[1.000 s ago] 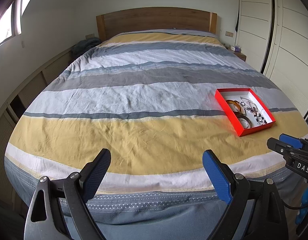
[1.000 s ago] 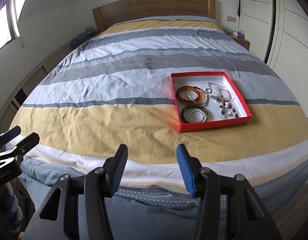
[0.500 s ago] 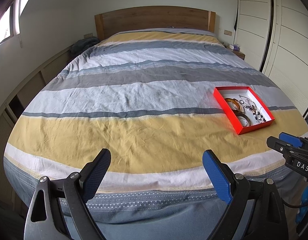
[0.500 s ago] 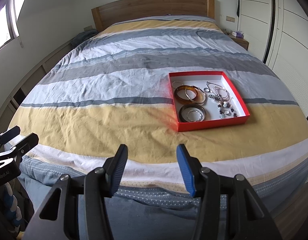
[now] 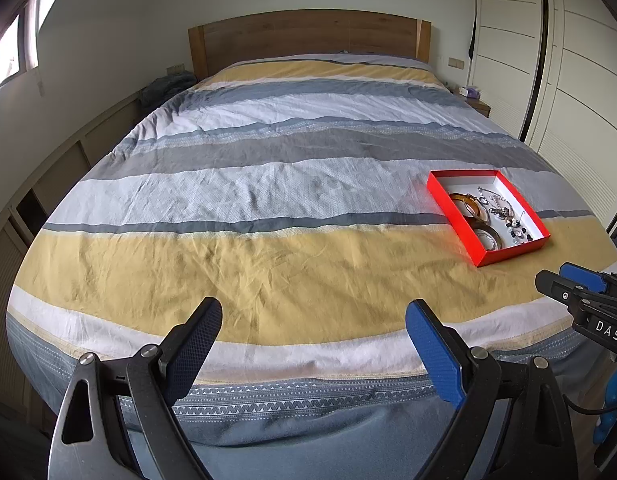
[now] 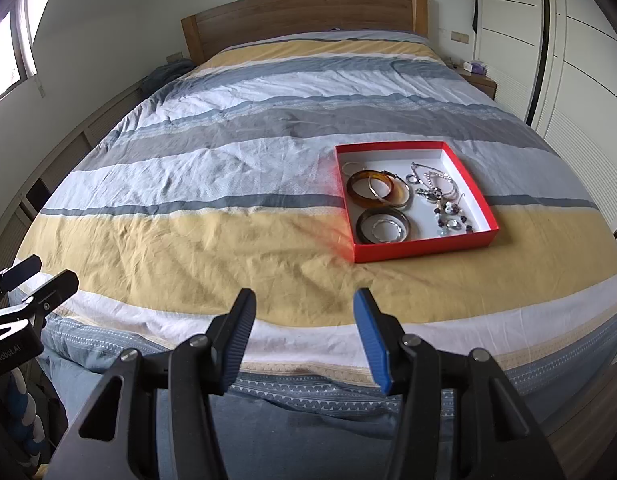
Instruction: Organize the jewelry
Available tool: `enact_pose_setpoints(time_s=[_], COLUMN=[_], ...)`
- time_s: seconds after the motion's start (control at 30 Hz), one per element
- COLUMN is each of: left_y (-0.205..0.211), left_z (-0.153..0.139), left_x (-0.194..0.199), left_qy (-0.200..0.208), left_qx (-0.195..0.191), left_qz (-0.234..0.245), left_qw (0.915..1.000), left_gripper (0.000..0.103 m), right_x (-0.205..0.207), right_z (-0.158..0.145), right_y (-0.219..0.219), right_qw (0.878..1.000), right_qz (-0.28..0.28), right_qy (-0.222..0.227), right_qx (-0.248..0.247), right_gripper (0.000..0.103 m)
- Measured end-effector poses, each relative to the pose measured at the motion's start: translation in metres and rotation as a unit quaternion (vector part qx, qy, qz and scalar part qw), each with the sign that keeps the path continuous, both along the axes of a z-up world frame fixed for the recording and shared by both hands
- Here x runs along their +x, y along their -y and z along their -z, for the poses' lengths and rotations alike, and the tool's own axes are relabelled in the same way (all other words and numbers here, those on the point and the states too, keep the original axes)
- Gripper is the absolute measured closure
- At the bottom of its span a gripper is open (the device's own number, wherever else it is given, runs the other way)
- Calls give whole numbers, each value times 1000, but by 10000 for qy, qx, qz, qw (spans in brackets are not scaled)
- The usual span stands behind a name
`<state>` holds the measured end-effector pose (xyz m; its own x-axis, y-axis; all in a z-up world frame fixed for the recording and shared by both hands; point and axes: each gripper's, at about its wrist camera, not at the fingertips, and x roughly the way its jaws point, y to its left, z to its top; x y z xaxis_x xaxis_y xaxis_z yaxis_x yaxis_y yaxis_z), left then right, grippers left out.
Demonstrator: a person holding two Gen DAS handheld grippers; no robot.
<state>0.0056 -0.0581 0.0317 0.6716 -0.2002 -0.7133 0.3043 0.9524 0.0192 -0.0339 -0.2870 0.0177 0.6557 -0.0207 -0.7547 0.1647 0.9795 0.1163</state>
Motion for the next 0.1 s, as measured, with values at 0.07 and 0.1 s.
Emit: enact_pose_setpoints(time_s=[0.07, 0.1], left_y=[0, 0], left_z=[0, 0], left_x=[0, 0], left_qy=[0, 1], left_qx=[-8, -2], left_qz=[2, 0], left_qw=[10000, 10000], left_gripper=[11, 11], right_x=[0, 0], right_z=[0, 0], right_y=[0, 0], right_qw=[10000, 10000], right_qz=[2, 3], right_qy=[5, 3], right_qx=[-4, -5], right_gripper=[54, 54])
